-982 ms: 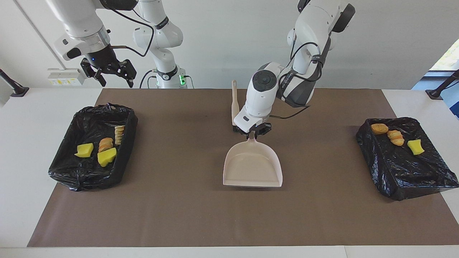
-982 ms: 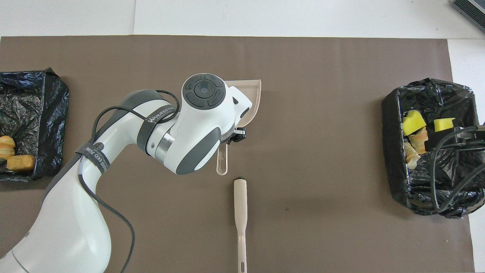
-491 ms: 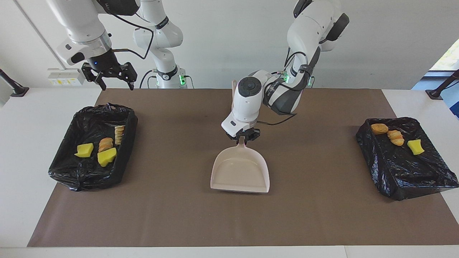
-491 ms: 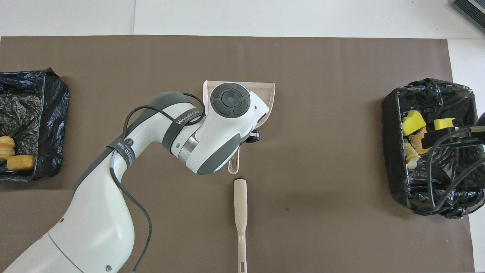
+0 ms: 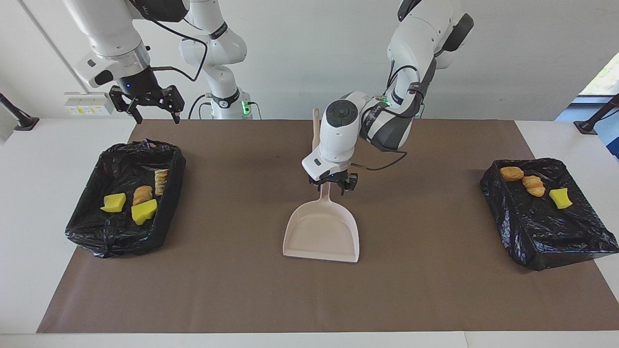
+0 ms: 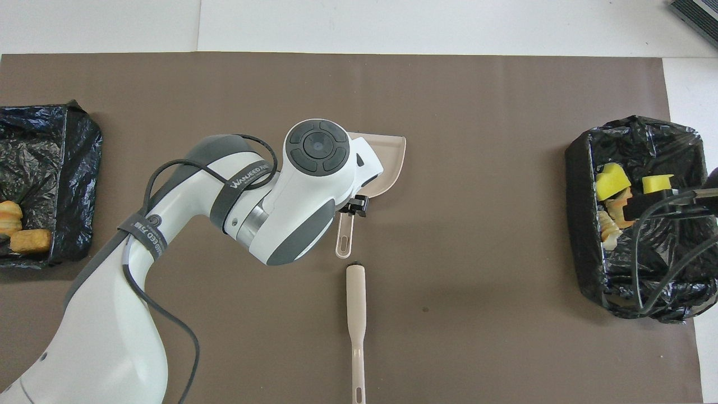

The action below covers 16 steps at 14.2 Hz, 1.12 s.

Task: Sweep and dump trash in bin

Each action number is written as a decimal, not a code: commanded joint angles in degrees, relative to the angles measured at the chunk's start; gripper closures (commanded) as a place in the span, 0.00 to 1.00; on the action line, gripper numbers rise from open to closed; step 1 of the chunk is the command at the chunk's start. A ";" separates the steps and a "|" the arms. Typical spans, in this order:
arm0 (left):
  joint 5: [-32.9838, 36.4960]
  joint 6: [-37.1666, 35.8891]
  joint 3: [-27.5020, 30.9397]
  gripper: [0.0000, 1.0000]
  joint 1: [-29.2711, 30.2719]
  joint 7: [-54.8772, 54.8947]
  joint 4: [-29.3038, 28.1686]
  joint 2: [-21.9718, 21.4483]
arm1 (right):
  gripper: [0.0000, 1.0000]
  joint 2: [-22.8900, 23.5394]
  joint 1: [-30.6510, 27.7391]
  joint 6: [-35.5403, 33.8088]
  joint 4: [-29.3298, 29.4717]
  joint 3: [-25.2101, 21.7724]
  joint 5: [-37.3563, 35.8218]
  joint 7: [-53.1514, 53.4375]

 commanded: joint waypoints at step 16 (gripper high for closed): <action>-9.58 -15.82 27.26 0.00 3.34 31.37 -6.40 -30.15 | 0.00 -0.86 0.29 1.15 -1.35 0.06 0.07 3.30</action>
